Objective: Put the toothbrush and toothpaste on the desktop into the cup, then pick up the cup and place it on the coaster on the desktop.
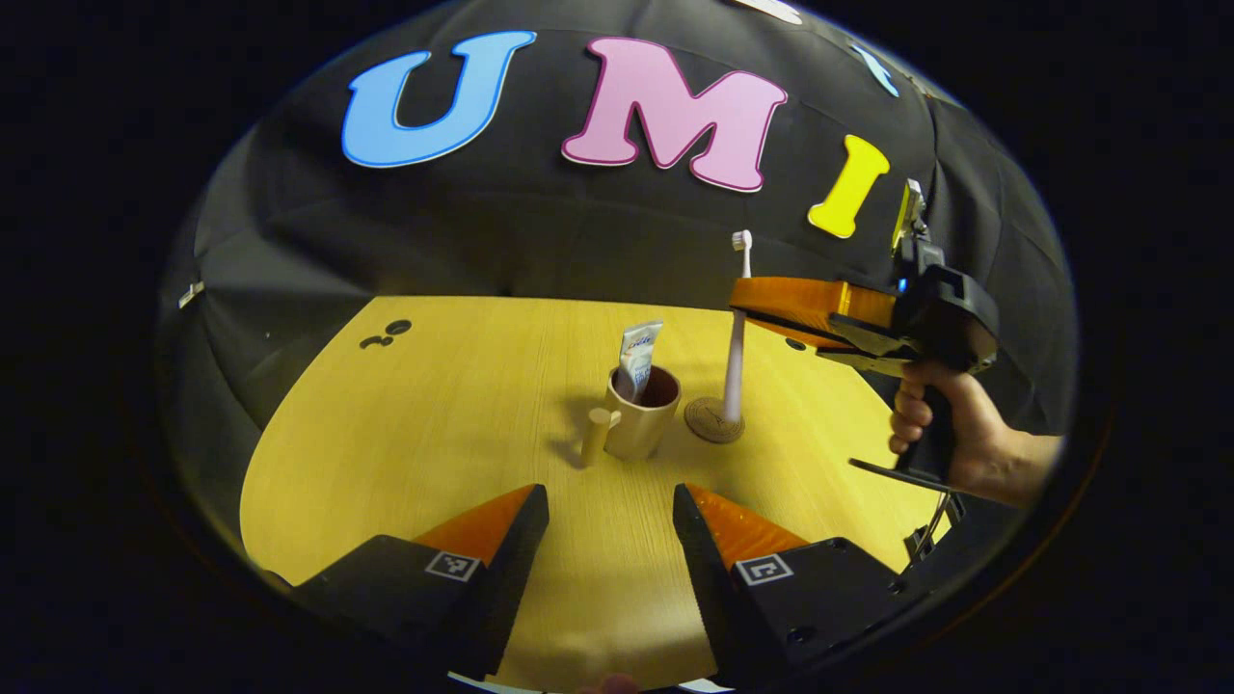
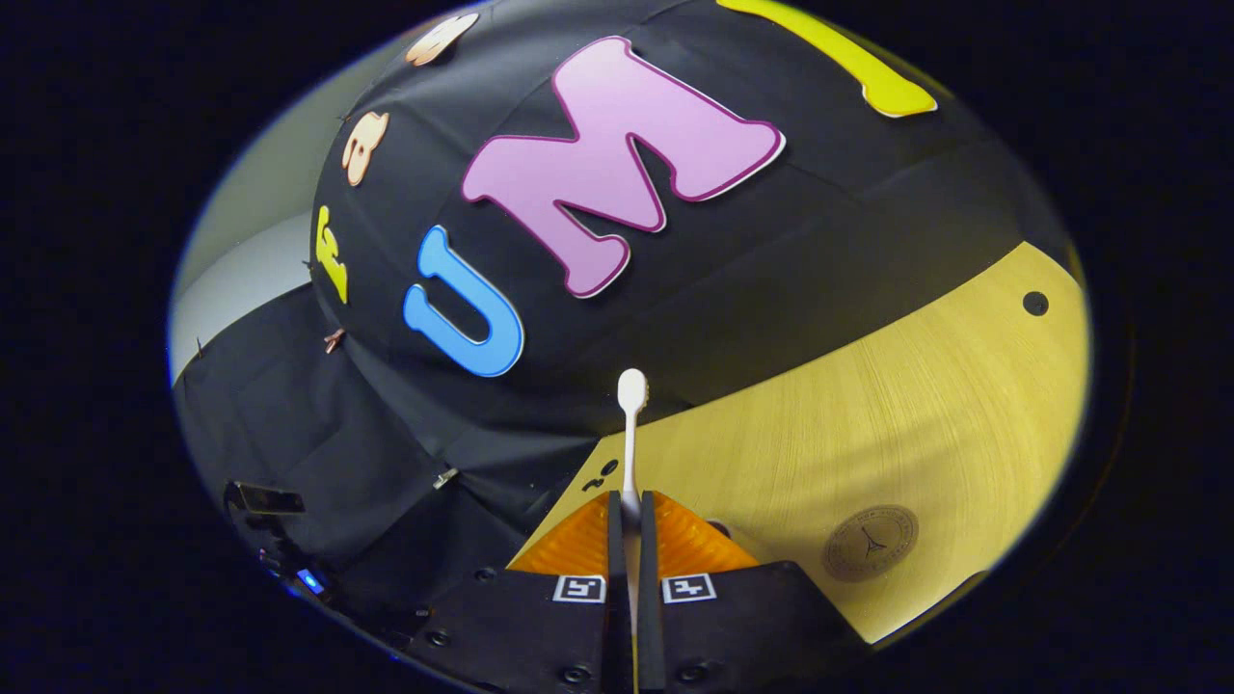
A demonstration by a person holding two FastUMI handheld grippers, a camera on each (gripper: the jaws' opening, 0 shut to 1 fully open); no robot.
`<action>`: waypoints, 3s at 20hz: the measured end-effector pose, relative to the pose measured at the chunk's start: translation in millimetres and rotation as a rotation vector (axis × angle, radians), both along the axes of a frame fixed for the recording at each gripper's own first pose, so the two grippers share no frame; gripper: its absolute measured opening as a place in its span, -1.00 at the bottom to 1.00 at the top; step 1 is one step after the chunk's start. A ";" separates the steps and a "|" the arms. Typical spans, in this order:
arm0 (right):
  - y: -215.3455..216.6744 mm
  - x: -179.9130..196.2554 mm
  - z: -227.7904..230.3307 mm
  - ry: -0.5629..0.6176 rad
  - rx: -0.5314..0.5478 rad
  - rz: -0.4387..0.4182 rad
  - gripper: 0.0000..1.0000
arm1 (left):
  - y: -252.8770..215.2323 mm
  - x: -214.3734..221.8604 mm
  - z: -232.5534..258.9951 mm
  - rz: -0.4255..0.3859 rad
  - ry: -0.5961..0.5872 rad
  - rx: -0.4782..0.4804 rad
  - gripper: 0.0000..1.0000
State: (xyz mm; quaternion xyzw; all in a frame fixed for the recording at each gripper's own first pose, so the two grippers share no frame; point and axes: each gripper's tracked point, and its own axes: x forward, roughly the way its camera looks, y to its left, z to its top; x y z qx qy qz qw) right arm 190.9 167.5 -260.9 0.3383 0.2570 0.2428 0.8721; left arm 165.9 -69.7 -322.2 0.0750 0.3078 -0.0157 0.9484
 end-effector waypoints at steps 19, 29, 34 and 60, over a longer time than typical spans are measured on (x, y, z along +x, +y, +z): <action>21.4 26.0 -84.3 -0.116 -0.177 -0.023 -0.85 | 31.3 -31.0 -28.8 0.123 -0.019 -0.056 0.64; 15.6 -13.1 -96.0 -0.045 -0.280 -0.054 -0.56 | 39.6 -51.4 -18.6 0.012 0.010 -0.075 0.63; 0.8 -43.3 -83.4 0.009 -0.284 -0.087 -0.40 | 36.8 -34.6 -18.4 -0.060 0.036 -0.044 0.63; -145.1 -186.0 -14.7 0.158 -0.349 -0.210 0.87 | 20.6 134.1 -96.9 -0.309 0.600 0.334 0.55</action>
